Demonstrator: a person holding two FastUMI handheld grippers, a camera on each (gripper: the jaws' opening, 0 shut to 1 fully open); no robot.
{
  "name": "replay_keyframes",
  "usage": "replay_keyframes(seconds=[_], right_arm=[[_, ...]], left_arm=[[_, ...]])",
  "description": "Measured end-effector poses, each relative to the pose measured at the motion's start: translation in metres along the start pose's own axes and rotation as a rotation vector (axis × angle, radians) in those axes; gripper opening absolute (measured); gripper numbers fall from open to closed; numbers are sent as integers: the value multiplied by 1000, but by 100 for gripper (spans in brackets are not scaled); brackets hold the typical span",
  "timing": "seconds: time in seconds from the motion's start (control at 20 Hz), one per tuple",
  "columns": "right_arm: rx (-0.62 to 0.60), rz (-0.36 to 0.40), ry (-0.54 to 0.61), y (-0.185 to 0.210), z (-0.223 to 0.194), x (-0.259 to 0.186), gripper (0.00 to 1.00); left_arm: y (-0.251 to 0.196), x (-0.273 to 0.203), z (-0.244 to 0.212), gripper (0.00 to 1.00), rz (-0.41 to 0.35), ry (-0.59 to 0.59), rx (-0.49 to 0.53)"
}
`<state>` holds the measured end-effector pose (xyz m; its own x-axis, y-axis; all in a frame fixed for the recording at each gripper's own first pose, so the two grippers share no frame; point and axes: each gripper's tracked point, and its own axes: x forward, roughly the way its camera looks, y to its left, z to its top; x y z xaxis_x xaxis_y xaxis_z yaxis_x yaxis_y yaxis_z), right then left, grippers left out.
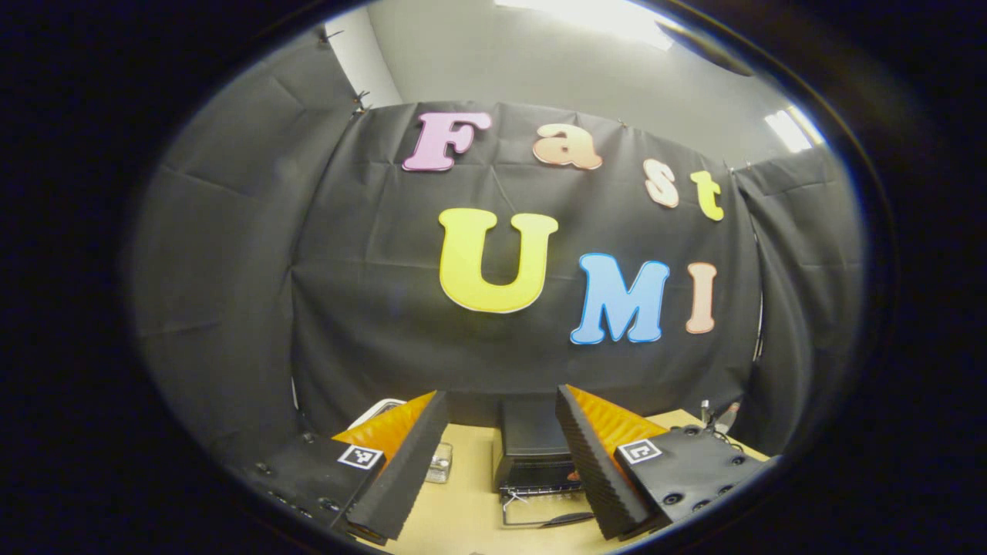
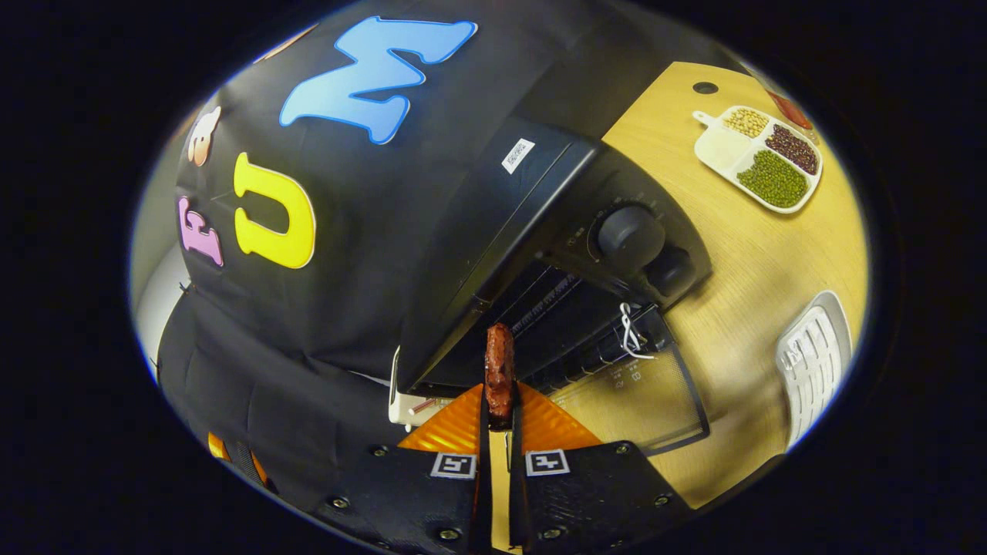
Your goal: Open the electric oven with the left hand, put the food in, and close the electric oven.
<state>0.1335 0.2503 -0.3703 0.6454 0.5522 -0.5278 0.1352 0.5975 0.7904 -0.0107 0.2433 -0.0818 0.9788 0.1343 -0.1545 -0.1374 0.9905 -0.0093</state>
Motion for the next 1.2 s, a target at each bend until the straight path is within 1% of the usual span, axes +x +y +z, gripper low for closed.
replay_keyframes(seconds=[0.05, 0.1, 0.25, 0.3, 0.35, 0.4, 0.5, 0.65, 0.7, 0.75, 0.8, 0.85, 0.9, 1.0, 1.1, 1.15, 1.2], right_arm=[[-1, -18, -12, -2, 0, 7, 9], [-5, -34, -23, -3, 0, 13, 9], [33, -9, -55, 6, 3, 34, 9], [50, -5, -63, 7, 5, 40, 9], [68, 1, -64, 8, 6, 46, 9], [82, 6, -65, 8, 7, 51, 9], [97, -13, -60, -1, 7, 66, 10], [151, 15, -50, -9, 7, 80, 9], [167, 16, -59, -10, 10, 84, 10], [174, 5, -65, -14, 12, 86, 10], [169, -18, -68, -18, 13, 87, 12], [154, -51, -59, -25, 13, 88, 13], [143, -78, -53, -30, 11, 90, 19], [128, -105, -52, -34, 15, 89, 25], [61, -152, -46, -39, 17, 84, 30], [17, -165, -30, -38, 17, 83, 32], [-20, -161, -11, -34, 15, 78, 34]], left_arm=[[1, 1, -2, 95, -2, 5, 1], [0, 1, -5, 100, -7, 12, 1], [0, 4, -18, 100, -8, 35, -6], [1, 5, -19, 95, -7, 37, -5], [2, 3, -20, 100, -4, 39, -5], [4, 2, -20, 95, 0, 42, -5], [9, 2, -21, 95, 13, 50, -7], [16, 1, -22, 95, 42, 56, -3], [17, 2, -23, 100, 48, 62, -2], [19, 1, -25, 98, 55, 67, -2], [20, 1, -27, 95, 62, 74, -2], [21, 1, -29, 95, 70, 78, -3], [22, 2, -29, 95, 75, 80, -4], [18, 4, -30, 95, 71, 84, -7], [14, 5, -29, 95, 65, 82, -7], [11, 7, -31, 95, 60, 83, -8], [8, 8, -31, 95, 56, 84, -9]])
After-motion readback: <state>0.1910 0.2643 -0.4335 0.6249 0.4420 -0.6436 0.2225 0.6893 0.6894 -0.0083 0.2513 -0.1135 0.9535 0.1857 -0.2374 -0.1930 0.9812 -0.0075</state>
